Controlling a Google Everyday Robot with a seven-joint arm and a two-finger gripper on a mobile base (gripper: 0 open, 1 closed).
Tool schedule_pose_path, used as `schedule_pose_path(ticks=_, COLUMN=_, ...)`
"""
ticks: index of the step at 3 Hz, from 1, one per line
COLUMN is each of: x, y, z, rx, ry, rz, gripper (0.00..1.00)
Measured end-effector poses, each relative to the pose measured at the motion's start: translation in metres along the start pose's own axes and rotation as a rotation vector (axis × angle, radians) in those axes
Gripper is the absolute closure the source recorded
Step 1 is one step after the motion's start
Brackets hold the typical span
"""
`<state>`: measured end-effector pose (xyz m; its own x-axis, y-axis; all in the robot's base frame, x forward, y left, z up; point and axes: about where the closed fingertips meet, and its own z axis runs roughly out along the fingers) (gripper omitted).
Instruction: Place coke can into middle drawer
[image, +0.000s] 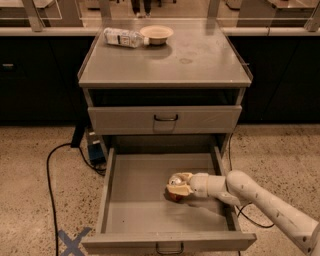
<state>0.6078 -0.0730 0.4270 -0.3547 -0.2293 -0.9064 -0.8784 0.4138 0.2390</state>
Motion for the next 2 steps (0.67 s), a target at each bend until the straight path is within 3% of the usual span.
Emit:
schedule_pose_path(ticks=1, x=0.0000, y=0.0000, z=0.0000, rx=0.000, ry=0.000, rz=0.000, gripper=0.11)
schedule_pose_path(ticks=2, x=0.0000, y=0.0000, z=0.0001, rx=0.000, ry=0.000, rz=0.000, gripper=0.00)
